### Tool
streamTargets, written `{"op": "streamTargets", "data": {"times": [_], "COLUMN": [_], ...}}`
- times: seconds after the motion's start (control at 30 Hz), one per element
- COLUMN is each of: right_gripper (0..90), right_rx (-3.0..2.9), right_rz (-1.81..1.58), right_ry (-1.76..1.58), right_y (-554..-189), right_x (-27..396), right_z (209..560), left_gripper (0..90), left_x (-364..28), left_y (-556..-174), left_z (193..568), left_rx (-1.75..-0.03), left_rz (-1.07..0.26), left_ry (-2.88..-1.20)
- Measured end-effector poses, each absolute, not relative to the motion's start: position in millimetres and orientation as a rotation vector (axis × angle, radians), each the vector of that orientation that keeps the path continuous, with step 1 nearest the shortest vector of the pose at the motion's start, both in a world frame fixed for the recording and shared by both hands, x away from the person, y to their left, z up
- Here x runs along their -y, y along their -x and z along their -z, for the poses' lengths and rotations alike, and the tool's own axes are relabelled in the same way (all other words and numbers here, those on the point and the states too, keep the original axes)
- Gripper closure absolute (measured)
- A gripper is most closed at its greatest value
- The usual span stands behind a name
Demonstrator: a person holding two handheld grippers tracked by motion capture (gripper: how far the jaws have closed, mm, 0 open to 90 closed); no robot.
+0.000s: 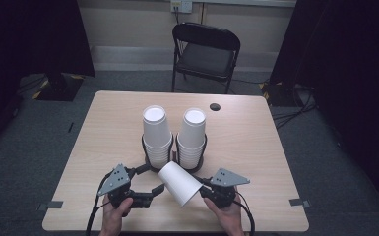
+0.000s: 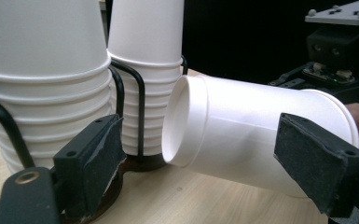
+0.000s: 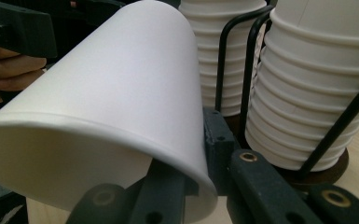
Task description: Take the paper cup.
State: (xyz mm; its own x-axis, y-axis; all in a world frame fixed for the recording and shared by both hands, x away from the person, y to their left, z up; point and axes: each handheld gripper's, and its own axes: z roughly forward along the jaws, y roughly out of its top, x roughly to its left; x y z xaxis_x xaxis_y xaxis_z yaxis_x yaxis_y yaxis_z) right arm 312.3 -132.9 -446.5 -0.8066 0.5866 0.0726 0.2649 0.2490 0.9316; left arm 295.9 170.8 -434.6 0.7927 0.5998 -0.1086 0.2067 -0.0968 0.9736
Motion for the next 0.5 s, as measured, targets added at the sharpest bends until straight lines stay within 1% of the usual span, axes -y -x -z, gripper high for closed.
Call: {"op": "streamTargets", "data": {"times": [0.03, 0.07, 0.17, 0.33, 0.5], "right_gripper": [86.7, 86.8, 86.8, 86.8, 86.8], "right_rx": [-2.244, -2.261, -2.3, -2.353, -2.417], "right_rz": [-1.572, -1.565, -1.526, -1.459, -1.385], "right_ry": [-0.786, -0.786, -0.803, -0.848, -0.861], "right_y": [-313, -313, -315, -325, -330], "right_x": [133, 134, 135, 140, 140], "right_z": [446, 445, 442, 436, 432], "left_gripper": [15.1, 15.1, 15.2, 15.4, 15.5], "left_x": [-171, -169, -168, -163, -160], "left_y": [-296, -297, -296, -294, -294], "left_z": [435, 436, 437, 440, 445], "left_rx": [-0.644, -0.643, -0.621, -0.593, -0.546], "left_rz": [-0.371, -0.401, -0.406, -0.456, -0.452], "left_ry": [-1.668, -1.708, -1.739, -1.811, -1.842]}}
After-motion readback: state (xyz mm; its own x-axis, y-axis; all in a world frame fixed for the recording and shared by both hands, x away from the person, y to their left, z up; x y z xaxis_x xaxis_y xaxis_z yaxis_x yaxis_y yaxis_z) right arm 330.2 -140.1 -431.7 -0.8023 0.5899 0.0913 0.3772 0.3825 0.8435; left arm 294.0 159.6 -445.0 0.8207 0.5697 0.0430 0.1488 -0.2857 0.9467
